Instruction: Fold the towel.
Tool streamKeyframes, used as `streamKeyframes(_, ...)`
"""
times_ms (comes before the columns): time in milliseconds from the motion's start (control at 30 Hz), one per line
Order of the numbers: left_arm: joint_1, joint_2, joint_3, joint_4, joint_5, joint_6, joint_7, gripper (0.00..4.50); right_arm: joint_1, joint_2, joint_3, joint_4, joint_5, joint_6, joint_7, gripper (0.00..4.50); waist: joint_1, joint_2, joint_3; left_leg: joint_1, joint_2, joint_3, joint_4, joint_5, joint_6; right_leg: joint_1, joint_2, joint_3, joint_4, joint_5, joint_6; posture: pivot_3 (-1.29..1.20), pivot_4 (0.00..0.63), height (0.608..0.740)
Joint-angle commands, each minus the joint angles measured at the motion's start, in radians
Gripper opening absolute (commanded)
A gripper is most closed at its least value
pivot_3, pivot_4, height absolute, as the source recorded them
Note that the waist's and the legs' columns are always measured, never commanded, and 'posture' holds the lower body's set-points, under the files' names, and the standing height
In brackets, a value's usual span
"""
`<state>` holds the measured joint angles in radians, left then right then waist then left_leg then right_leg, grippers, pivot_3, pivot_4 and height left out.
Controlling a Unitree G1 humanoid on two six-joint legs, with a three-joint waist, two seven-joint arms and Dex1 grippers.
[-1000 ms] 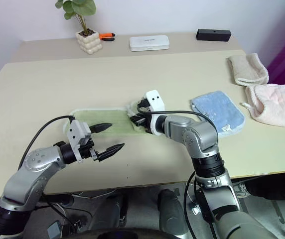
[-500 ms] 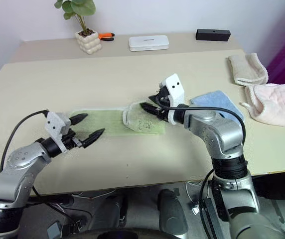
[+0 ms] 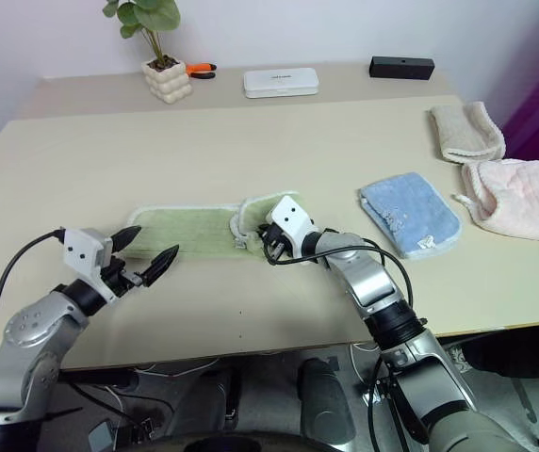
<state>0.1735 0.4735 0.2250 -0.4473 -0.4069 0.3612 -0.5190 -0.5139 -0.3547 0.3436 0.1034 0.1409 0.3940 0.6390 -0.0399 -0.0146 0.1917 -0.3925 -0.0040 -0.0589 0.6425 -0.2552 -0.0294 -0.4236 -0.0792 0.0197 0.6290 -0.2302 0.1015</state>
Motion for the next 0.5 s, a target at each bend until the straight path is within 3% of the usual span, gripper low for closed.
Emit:
streamKeyframes(33, 0.075, -0.004, 0.07, -0.094, -0.083, 0.074, 0.023, 4.5, -0.049, -0.006, -0.1, -0.11, 0.072, 0.028, 0.04, 0.92, 0.0, 0.0, 0.001, 0.0, 0.0, 0.0, 0.0, 0.0, 0.0, 0.0, 0.0, 0.0, 0.0, 0.0, 0.0, 0.0, 0.15, 0.738)
streamKeyframes(100, 0.106, -0.028, 0.109, -0.124, -0.166, 0.16, 0.068, 4.5, -0.082, -0.032, -0.114, -0.177, 0.073, 0.002, 0.078, 1.69, 0.0, 0.001, 0.002, -0.001, 0.0, 0.0, 0.0, 0.0, 0.0, -0.001, 0.0, 0.0, 0.0, 0.0, 0.0, 0.0, 0.15, 0.738)
streamKeyframes(267, 0.085, -0.113, 0.206, -0.112, -0.364, 0.374, 0.265, 4.5, -0.122, -0.119, -0.047, -0.312, 0.022, -0.096, 0.216, 4.22, 0.006, 0.0, 0.001, -0.001, 0.0, -0.001, 0.0, 0.0, 0.0, 0.0, 0.0, -0.001, 0.0, 0.0, 0.0, 0.0, 0.15, 0.738)
streamKeyframes(300, 0.07, -0.13, 0.218, -0.103, -0.386, 0.407, 0.31, 4.5, -0.123, -0.129, -0.035, -0.332, 0.02, -0.109, 0.238, 4.44, 0.007, -0.001, 0.001, -0.001, 0.0, -0.001, 0.0, 0.0, 0.0, 0.0, 0.0, -0.001, 0.0, 0.0, 0.001, 0.0, 0.15, 0.738)
streamKeyframes(500, -0.091, -0.238, 0.321, 0.002, -0.607, 0.569, 0.592, 4.5, -0.069, -0.116, 0.009, -0.357, -0.009, -0.148, 0.252, 4.44, 0.025, -0.001, 0.001, 0.001, 0.0, -0.003, 0.002, 0.0, 0.0, 0.003, 0.0, -0.002, 0.001, 0.001, 0.003, 0.0, 0.15, 0.738)
